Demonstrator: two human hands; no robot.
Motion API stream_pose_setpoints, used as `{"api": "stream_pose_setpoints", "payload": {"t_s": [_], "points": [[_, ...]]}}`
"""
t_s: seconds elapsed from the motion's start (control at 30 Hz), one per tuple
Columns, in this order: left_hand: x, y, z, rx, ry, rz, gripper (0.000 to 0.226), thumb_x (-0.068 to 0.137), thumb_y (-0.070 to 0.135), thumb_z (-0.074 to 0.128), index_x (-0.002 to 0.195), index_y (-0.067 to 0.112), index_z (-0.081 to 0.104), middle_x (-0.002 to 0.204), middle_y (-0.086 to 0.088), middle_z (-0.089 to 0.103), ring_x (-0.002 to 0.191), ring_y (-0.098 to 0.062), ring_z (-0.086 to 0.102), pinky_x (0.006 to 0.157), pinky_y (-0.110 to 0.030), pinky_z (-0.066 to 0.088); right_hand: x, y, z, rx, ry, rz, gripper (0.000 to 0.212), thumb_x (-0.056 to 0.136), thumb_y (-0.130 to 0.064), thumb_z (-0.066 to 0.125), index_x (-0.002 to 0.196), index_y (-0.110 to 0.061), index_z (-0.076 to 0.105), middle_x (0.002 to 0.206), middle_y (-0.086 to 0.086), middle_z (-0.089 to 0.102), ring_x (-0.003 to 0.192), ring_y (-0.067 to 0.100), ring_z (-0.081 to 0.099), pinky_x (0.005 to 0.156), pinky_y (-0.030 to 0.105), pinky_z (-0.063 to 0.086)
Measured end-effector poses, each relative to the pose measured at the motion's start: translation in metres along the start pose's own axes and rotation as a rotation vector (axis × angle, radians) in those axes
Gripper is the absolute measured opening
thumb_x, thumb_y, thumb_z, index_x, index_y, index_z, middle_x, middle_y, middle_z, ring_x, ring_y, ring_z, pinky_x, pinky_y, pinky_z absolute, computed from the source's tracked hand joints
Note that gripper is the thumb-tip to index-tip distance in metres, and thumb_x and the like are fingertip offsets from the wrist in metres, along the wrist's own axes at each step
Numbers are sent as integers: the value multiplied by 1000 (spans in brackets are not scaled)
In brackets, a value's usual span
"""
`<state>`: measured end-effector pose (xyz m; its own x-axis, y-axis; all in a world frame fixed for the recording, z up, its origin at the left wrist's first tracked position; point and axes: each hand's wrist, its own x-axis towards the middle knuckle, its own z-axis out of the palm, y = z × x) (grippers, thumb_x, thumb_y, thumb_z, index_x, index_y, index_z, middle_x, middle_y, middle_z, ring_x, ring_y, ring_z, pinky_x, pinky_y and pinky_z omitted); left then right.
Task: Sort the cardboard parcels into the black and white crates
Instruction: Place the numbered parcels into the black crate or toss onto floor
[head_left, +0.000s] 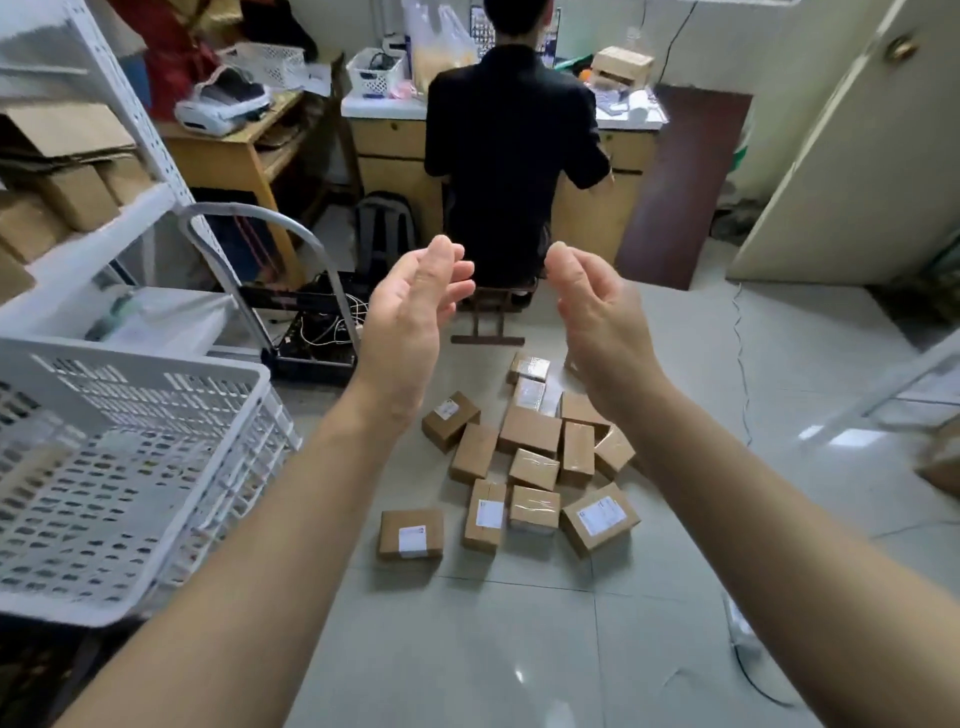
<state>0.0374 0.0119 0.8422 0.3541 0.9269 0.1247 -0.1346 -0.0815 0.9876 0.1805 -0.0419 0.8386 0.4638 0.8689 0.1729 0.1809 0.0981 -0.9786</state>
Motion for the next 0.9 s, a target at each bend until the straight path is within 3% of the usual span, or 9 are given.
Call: {"api": "stream_pose_setpoints", "payload": {"t_s": [0.17,0.27,0.37,0.57,0.73,0.83,0.9], "points": [[14,-23,73,21,-21,-36,34,100,41,37,112,19,59,118,-6,63,110,-17,61,102,-35,44,17,30,-72,-4,39,51,19,94,-46,48,107,-34,56,99,-19,62,95,-10,56,70,3,44],[21,-38,111,19,-41,-72,34,100,39,36,111,17,59,118,-8,63,110,-18,61,99,-32,46,27,49,-107,-2,65,95,13,93,-47,49,99,-39,57,99,-22,62,98,-9,57,76,10,43],[27,-50,137,18,-62,-117,34,100,39,36,109,18,60,117,-7,63,109,-18,61,94,-28,47,38,66,-134,14,97,138,20,93,-47,50,105,-33,59,101,-19,63,104,-3,56,83,16,42],[60,-69,165,2,-50,-182,32,100,38,37,107,16,60,114,-9,63,112,-24,60,100,-33,46,66,95,-159,10,139,190,40,93,-48,48,121,-20,55,105,-18,59,109,5,54,80,14,41],[105,-89,180,-14,-53,-201,33,100,38,37,108,14,59,112,-9,62,110,-24,60,101,-34,46,109,116,-167,-14,143,225,27,94,-46,49,110,-26,57,100,-12,63,93,9,61,75,9,44],[140,-103,188,-28,-51,-207,34,100,39,37,109,15,59,114,-10,63,109,-23,61,102,-36,45,141,129,-168,-64,124,232,24,94,-46,49,108,-29,56,98,-19,60,99,-2,57,77,11,41],[160,-116,192,-42,-42,-223,33,100,40,38,107,17,60,114,-9,64,108,-22,62,101,-36,46,160,141,-170,-96,116,243,14,93,-46,50,100,-35,56,94,-23,61,92,-13,56,73,7,41]]}}
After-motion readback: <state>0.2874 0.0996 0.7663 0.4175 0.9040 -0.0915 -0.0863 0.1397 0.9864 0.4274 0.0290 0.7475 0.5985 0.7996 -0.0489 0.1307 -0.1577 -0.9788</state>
